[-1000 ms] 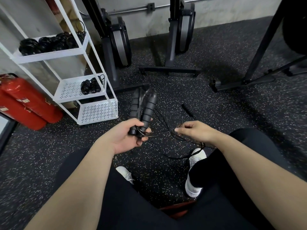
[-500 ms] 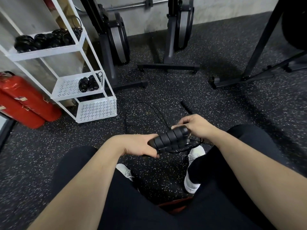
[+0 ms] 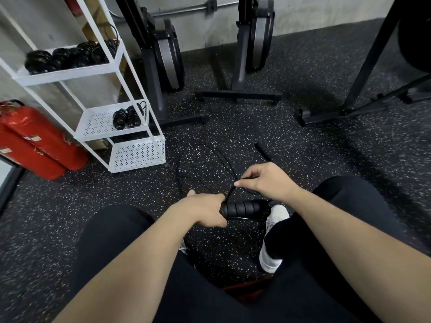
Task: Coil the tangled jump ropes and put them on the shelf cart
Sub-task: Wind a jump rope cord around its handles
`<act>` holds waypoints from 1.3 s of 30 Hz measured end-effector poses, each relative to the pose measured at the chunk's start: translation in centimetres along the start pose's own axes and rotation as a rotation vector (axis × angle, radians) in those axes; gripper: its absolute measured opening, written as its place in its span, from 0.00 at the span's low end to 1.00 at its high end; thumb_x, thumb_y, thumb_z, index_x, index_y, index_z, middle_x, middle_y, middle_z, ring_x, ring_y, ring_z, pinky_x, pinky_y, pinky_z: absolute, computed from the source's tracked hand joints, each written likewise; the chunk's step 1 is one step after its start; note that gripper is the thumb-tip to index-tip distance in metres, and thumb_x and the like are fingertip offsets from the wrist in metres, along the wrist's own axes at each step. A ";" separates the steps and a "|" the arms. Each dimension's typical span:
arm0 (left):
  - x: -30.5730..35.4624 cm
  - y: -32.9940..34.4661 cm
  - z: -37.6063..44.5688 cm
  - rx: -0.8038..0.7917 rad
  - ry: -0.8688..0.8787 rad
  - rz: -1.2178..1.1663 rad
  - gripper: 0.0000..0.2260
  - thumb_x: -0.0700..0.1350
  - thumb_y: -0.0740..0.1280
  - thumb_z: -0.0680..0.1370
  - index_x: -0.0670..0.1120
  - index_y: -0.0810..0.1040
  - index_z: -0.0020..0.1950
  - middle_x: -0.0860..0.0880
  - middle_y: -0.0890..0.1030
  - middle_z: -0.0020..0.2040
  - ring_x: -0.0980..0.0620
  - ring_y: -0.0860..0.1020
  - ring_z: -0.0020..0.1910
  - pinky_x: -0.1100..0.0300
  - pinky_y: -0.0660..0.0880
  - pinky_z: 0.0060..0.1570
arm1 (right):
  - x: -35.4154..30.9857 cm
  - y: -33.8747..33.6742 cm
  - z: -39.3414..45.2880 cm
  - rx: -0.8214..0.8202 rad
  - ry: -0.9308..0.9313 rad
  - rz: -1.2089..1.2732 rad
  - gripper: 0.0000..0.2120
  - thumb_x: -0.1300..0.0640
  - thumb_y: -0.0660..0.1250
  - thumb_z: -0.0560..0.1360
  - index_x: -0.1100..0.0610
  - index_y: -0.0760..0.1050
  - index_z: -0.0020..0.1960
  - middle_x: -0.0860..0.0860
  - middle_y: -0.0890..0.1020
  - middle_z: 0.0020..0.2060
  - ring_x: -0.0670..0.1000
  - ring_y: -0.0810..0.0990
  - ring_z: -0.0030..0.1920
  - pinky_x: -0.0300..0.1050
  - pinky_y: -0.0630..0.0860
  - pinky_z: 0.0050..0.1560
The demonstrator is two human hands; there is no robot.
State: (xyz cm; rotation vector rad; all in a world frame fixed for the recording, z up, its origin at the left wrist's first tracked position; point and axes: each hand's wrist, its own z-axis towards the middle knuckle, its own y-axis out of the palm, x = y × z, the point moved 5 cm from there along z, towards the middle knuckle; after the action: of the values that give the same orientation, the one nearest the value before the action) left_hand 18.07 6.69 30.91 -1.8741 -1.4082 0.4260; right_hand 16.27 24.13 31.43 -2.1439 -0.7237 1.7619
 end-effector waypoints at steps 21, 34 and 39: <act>-3.9 1.4 3.0 0.161 -0.185 -0.933 0.20 0.51 0.68 0.74 0.47 0.76 0.64 0.46 0.84 0.52 0.51 0.76 0.43 0.57 0.70 0.40 | -1.9 3.9 -2.4 -0.359 -0.064 -0.072 0.18 0.45 0.55 0.86 0.49 0.80 0.49 0.47 0.71 0.31 0.43 0.67 0.28 0.38 0.67 0.32; -4.6 0.1 1.4 -0.080 -0.059 -1.734 0.08 0.36 0.62 0.78 0.46 0.71 0.55 0.48 0.79 0.41 0.53 0.71 0.35 0.61 0.62 0.35 | 0.3 1.0 -1.7 -0.336 0.066 0.093 0.15 0.42 0.63 0.82 0.51 0.80 0.46 0.41 0.71 0.26 0.45 0.67 0.29 0.42 0.69 0.35; -2.9 -0.8 0.5 -0.147 0.145 -1.758 0.11 0.39 0.66 0.73 0.44 0.73 0.54 0.49 0.79 0.44 0.53 0.71 0.37 0.60 0.63 0.38 | 0.4 1.2 -1.5 -0.337 0.073 0.138 0.14 0.43 0.65 0.81 0.51 0.82 0.47 0.41 0.71 0.27 0.44 0.68 0.29 0.40 0.69 0.34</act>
State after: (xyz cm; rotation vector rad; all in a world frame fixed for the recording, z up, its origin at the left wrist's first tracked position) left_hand 16.22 4.29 30.68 -0.1945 -2.3216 -0.6767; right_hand 18.01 23.47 30.79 -2.5187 -0.9302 1.7169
